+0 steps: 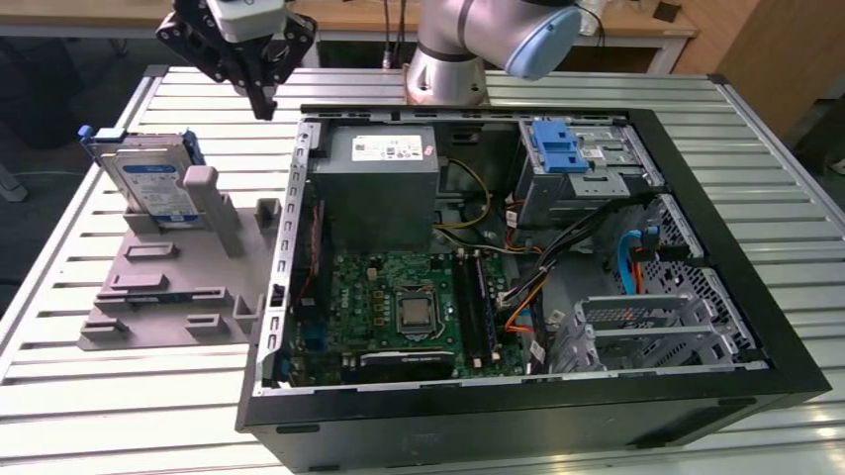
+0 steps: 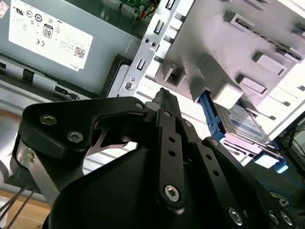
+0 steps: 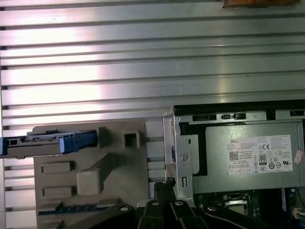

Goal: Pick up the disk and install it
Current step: 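Reach for the disk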

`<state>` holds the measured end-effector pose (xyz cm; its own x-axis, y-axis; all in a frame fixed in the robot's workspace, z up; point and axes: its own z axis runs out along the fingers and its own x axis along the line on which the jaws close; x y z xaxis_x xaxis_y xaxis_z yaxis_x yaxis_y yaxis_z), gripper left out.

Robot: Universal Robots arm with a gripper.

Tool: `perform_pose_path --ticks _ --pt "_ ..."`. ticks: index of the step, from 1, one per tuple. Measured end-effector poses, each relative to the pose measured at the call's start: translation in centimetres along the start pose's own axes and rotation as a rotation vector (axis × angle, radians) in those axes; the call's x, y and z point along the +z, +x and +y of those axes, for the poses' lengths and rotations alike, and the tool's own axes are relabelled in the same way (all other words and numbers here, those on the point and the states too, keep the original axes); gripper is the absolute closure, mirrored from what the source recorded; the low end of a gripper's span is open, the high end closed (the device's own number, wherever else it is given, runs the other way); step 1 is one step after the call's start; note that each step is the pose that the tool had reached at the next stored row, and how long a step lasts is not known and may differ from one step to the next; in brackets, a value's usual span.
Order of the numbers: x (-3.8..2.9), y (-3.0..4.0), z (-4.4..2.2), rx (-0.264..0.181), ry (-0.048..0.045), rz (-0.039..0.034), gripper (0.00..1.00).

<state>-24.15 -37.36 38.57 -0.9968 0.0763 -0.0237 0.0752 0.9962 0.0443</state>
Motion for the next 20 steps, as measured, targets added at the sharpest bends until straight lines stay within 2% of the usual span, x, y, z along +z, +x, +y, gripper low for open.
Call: perform_pose_path --ticks 20 --pt "0.12 2.24 0.10 0.000 0.0002 0.0021 0.89"
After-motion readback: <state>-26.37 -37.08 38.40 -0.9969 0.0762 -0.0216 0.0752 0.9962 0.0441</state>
